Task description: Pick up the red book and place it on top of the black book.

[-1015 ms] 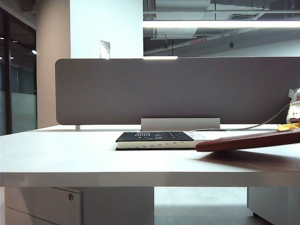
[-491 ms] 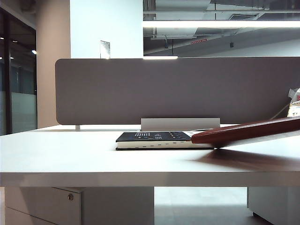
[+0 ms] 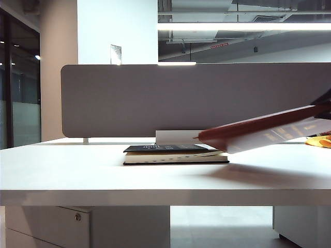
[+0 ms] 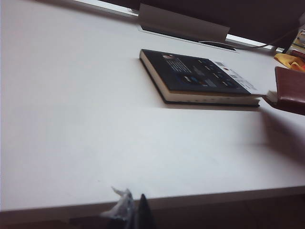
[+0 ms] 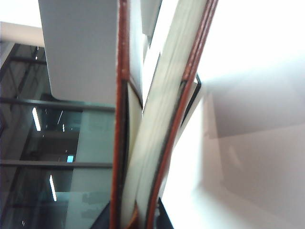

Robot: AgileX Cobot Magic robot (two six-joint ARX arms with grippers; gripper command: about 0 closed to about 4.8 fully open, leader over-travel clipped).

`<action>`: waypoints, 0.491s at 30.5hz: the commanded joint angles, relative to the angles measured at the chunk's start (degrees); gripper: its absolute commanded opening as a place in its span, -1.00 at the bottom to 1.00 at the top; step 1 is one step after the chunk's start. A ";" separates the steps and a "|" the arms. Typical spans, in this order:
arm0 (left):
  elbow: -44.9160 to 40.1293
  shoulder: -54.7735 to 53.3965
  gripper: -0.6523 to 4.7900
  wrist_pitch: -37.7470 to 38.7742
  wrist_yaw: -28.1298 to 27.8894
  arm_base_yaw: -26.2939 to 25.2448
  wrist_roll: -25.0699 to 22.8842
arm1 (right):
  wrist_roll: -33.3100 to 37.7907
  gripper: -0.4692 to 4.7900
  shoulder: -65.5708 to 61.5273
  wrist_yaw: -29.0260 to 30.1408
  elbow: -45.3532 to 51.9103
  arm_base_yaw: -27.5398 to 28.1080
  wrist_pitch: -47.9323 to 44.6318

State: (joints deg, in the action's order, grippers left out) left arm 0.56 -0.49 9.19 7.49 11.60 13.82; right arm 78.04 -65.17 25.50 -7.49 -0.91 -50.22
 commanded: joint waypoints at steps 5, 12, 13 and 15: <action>-0.02 -0.15 -0.70 0.98 0.70 -0.04 0.13 | -0.02 -0.83 0.42 1.62 -1.22 -0.50 -5.07; 0.04 -0.15 -0.70 0.98 1.42 -0.04 0.11 | -0.09 -0.83 0.42 1.03 -1.22 0.76 -4.85; 0.04 -0.15 -0.70 0.98 1.60 -0.04 0.11 | -0.11 -0.83 0.42 1.05 -1.22 1.18 -4.85; 0.04 -0.15 -0.70 0.98 1.62 -0.04 0.11 | -0.09 -0.83 0.42 1.18 -1.22 2.21 -4.85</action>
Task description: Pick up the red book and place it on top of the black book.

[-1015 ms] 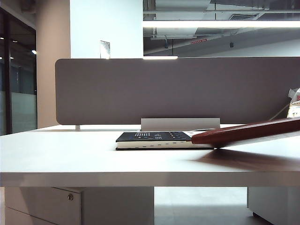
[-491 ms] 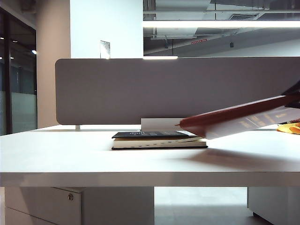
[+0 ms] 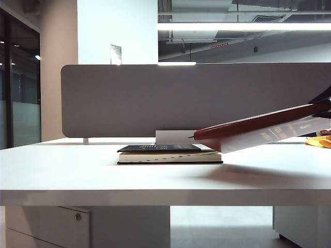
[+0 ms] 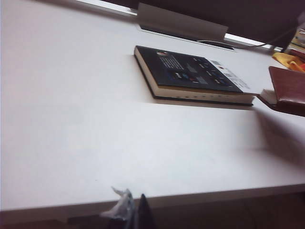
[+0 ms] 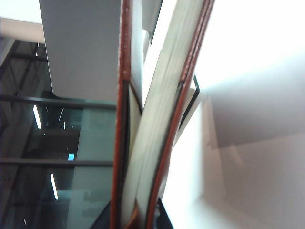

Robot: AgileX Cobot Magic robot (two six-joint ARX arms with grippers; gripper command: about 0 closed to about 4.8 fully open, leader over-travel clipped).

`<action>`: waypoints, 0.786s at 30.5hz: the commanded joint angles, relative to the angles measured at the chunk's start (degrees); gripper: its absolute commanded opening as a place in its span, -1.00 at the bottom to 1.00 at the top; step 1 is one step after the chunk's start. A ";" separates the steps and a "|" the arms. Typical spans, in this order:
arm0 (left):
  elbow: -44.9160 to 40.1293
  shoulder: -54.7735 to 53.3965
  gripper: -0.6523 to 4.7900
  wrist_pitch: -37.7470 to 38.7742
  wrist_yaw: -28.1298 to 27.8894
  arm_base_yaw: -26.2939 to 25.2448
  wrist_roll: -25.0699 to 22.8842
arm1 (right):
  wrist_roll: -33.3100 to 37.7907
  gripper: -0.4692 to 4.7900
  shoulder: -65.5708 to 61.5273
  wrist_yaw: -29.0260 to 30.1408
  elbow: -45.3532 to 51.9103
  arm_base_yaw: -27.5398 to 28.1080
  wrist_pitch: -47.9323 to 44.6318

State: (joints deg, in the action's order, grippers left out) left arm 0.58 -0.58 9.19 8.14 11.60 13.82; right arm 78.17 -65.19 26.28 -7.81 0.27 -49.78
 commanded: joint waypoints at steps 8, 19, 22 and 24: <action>0.02 -0.07 -0.70 0.98 1.01 -0.04 0.11 | -0.37 -0.83 0.44 1.99 -0.90 5.75 -5.29; 0.02 -0.07 -0.70 0.98 0.98 -0.04 0.11 | -0.42 -0.83 0.44 3.45 -1.11 3.98 -5.79; 0.02 -0.07 -0.70 0.98 1.05 -0.04 0.13 | -0.72 -0.83 0.44 3.48 -1.95 2.91 -5.79; 0.02 -0.07 -0.70 0.98 1.09 -0.04 0.13 | -1.66 -0.83 0.44 3.45 -2.95 1.81 -5.77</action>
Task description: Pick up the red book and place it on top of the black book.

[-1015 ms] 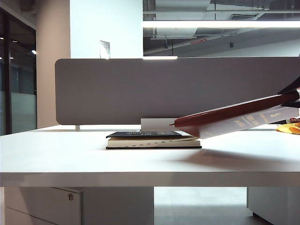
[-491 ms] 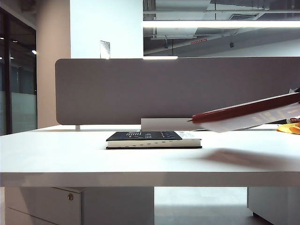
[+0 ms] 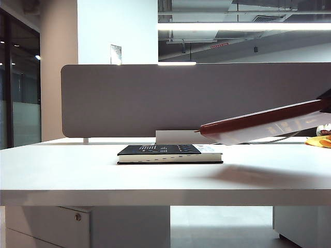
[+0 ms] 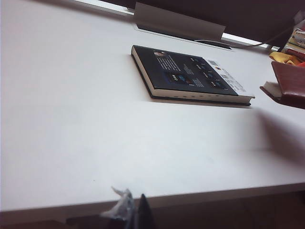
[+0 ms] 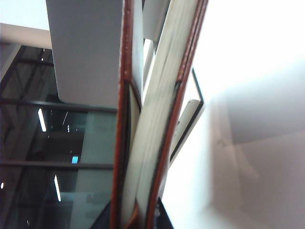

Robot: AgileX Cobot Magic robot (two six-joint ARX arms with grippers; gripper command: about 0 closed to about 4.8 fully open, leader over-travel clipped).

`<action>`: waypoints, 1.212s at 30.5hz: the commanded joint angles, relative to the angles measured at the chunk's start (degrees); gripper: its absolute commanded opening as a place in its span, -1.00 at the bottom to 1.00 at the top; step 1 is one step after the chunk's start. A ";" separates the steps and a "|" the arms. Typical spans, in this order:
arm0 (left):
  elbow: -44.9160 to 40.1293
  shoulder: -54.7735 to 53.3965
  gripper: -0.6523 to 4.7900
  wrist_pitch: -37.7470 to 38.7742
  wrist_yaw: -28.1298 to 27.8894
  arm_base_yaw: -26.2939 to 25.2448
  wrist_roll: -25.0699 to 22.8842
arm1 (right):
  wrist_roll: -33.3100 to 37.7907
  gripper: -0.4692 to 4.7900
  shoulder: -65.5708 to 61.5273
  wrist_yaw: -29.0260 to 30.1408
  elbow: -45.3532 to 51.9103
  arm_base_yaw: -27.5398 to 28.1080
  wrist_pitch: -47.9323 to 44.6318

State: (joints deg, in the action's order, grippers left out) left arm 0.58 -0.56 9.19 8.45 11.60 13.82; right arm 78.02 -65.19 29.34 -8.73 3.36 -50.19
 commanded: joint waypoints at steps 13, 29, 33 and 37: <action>0.02 -0.09 -0.70 0.98 0.83 -0.04 0.13 | -2.10 -0.83 0.42 0.20 -6.54 -3.41 -1.97; 0.02 -0.09 -0.70 0.98 0.83 -0.04 0.13 | -3.32 -0.83 -7.61 0.52 -9.38 -6.75 -3.21; 0.02 -0.09 -0.70 0.98 0.81 -0.04 0.11 | -3.28 -0.83 -9.25 0.37 -10.58 -7.56 -4.04; 0.02 -0.11 -0.70 1.01 0.81 -0.04 0.13 | -3.30 -0.83 -10.95 1.01 -11.87 -7.56 -4.07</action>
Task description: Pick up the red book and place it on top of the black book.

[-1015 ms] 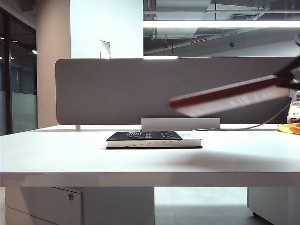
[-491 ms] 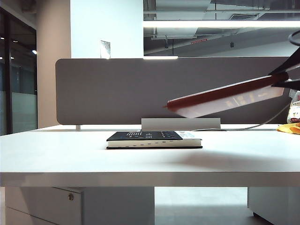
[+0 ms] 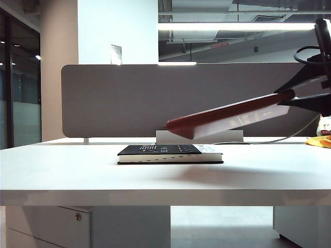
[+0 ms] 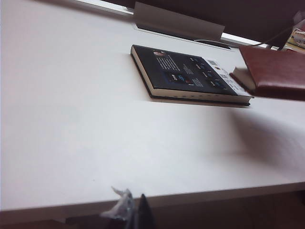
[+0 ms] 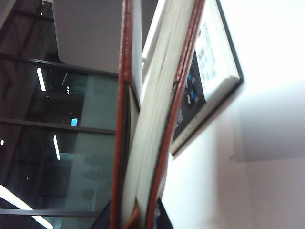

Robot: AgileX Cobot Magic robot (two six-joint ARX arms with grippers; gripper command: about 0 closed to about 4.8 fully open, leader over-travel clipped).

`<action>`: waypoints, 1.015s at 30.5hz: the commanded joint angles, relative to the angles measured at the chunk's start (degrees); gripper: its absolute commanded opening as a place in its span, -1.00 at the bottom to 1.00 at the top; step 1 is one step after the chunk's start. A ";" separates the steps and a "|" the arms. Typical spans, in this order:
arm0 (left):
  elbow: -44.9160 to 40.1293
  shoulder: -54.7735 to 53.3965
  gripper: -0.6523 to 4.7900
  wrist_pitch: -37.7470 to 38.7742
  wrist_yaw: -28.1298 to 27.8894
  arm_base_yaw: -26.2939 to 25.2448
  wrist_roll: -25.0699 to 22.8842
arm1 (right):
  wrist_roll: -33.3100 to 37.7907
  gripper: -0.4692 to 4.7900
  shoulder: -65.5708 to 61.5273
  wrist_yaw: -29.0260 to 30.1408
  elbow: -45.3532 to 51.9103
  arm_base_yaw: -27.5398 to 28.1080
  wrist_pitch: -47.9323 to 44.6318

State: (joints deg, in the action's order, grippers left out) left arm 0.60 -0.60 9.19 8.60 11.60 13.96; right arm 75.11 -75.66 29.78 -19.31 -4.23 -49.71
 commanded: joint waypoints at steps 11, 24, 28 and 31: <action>0.00 -0.04 -0.70 0.98 0.66 -0.07 -0.02 | -0.85 -0.83 -5.38 2.38 -5.95 -0.85 -4.72; 0.00 -0.07 -0.70 0.98 0.66 -0.04 0.00 | -1.44 -0.83 -10.47 3.39 -10.45 -2.86 -4.59; 0.00 -0.07 -0.70 1.01 0.66 -0.04 0.00 | -1.46 -0.83 -11.28 3.39 -10.45 -2.86 -4.66; 0.00 -0.07 -0.70 1.01 0.63 -0.07 0.00 | -1.62 -0.83 -11.98 3.39 -10.47 -2.86 -5.03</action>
State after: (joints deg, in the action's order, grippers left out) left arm 0.60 -0.58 9.19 8.60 11.60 13.96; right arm 74.00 -87.83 32.62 -29.12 -7.01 -49.84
